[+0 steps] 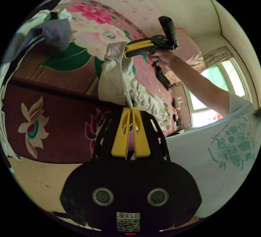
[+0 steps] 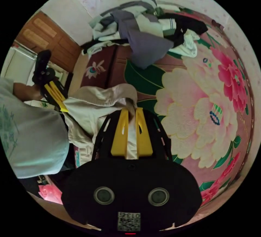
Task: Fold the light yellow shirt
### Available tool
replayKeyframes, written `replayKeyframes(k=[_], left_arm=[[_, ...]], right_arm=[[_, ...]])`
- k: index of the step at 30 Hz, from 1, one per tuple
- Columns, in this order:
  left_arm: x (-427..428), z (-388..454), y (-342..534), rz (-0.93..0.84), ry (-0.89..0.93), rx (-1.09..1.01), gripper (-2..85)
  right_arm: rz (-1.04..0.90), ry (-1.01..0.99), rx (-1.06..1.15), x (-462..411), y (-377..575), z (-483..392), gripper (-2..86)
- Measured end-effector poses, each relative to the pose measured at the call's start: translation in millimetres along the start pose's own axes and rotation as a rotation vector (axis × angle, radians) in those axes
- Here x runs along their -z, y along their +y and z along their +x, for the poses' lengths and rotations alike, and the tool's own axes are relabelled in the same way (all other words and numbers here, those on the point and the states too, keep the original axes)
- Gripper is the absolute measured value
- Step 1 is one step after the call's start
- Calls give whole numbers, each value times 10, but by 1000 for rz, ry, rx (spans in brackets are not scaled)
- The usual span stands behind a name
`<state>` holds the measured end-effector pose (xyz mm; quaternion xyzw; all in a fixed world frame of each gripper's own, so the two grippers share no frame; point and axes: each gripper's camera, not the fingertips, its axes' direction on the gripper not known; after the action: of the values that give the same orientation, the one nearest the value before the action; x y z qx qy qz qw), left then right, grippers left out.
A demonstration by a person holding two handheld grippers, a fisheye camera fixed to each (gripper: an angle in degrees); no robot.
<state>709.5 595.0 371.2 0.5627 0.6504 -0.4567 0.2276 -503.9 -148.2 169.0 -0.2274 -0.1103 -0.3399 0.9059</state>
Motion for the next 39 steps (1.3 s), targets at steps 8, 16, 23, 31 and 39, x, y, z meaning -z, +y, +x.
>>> replayKeyframes(k=[8, 16, 23, 31, 39], left_arm=[[-488, 2001, 232, -60, -15, -465, 3], [-2259, 3300, 542, -288, 137, -758, 5], [-4351, 3938, 1179, -465, -26, -1004, 12], [-5636, 3816, 1565, -707, -13, -916, 69], [-4338, 3563, 1494, -240, -183, -914, 38]], right_arm=[[344, 179, 51, 1275, 2304, -799, 38], [481, 258, -274, 1090, 4823, -1494, 44], [431, 317, -626, -16, 6219, -1771, 51], [308, 199, -875, -653, 7024, -1917, 54], [555, 248, -1127, -453, 7321, -2891, 121]])
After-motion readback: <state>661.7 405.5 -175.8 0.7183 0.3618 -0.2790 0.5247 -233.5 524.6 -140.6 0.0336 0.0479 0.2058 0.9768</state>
